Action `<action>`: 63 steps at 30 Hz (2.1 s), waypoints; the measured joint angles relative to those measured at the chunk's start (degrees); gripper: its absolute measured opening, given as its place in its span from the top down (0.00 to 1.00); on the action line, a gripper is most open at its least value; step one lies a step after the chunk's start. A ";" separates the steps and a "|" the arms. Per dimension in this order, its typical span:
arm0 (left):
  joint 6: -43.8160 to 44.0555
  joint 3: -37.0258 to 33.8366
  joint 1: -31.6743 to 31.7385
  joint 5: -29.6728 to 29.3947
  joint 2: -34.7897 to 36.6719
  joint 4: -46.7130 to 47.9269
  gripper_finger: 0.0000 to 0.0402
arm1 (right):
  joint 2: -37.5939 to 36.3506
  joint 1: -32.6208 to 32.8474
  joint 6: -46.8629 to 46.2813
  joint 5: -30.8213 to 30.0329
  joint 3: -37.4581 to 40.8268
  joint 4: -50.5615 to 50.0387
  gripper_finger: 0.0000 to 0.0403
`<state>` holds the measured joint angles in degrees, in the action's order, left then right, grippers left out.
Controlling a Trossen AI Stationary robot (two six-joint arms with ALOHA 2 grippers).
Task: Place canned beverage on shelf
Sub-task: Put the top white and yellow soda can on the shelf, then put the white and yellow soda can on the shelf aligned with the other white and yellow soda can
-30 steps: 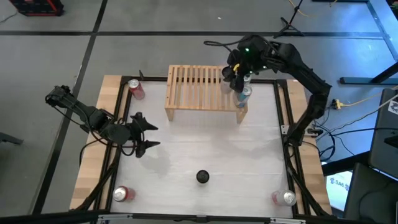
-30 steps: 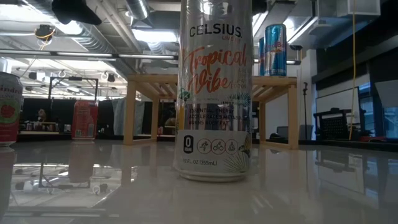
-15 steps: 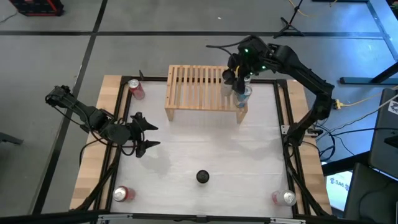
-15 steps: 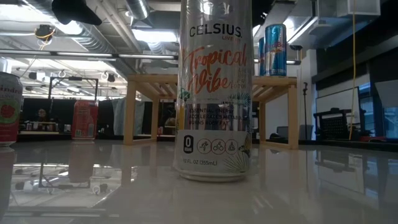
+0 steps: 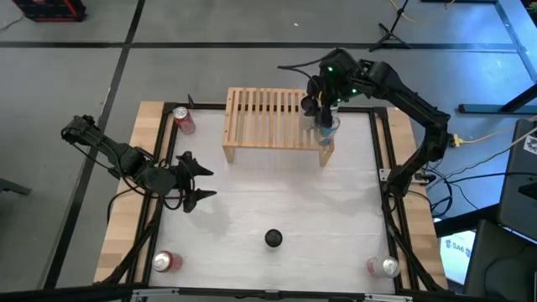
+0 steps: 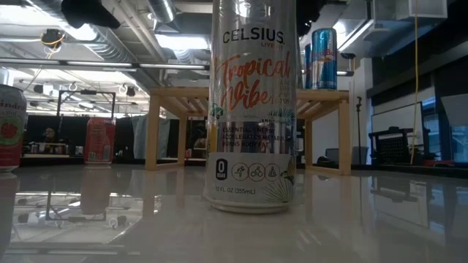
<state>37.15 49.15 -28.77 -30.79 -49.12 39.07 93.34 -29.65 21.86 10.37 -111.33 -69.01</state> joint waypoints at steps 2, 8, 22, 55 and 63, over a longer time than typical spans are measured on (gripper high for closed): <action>-0.02 0.00 0.00 0.04 0.01 -0.51 0.21 | 0.00 0.00 0.51 0.12 0.02 0.00 0.33; -0.02 0.00 0.00 0.05 0.00 -1.21 0.21 | -0.02 -0.02 0.56 0.91 -0.02 0.43 0.24; 0.26 0.00 0.00 0.44 0.02 -1.21 0.21 | -0.19 0.04 -0.89 0.04 -0.02 1.96 0.23; -1.72 0.00 -0.02 1.76 -2.71 -9.41 0.21 | -0.15 40.64 -40.00 -14.01 -6.41 6.50 0.22; -8.05 0.00 -0.02 6.43 -10.20 -17.24 0.21 | 0.51 52.11 -52.98 -18.37 3.67 19.96 0.22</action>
<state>29.09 49.15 -28.80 -24.36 -59.32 21.83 93.85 22.46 -31.12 -7.99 -107.66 -49.05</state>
